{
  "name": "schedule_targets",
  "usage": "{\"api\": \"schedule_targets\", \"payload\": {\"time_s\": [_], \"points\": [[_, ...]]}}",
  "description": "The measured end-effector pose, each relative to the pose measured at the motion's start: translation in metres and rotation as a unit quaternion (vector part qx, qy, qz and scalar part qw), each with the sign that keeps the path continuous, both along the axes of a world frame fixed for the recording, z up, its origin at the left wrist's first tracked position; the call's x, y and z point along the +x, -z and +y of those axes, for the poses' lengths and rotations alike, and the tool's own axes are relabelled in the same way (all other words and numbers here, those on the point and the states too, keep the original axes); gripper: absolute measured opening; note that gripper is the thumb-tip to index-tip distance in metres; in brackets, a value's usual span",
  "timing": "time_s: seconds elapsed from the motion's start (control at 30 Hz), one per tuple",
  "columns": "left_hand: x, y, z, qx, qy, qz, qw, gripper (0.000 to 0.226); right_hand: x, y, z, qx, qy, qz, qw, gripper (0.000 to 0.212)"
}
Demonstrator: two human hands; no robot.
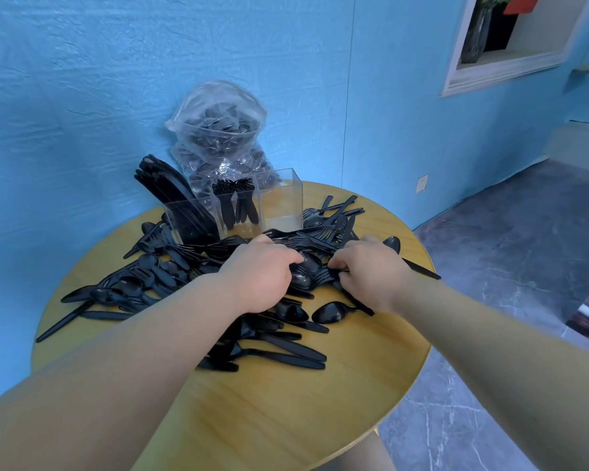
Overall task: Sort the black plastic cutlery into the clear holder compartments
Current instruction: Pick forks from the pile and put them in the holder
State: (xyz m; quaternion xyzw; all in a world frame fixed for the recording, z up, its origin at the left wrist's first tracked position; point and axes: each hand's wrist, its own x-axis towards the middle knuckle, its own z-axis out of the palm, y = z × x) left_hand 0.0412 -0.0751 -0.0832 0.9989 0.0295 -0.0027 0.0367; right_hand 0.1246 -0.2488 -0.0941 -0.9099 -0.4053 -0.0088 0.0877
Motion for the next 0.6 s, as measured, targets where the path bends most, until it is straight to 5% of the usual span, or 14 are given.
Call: {"api": "schedule_targets", "payload": {"time_s": [0.2,0.37,0.6], "points": [[0.004,-0.007,0.015,0.005,0.020,0.030,0.999,0.067,-0.001,0.009,0.002,0.040,-0.031,-0.016,0.999,0.032],[0.011,-0.005,0.025,0.021,0.038,0.020,0.999,0.034,-0.003,0.007,0.004,0.057,-0.056,0.009,0.997,0.036],[0.009,0.002,0.024,0.041,0.033,-0.054,0.997,0.026,-0.006,0.007,0.006,0.063,-0.056,0.026,0.996,0.032]]}}
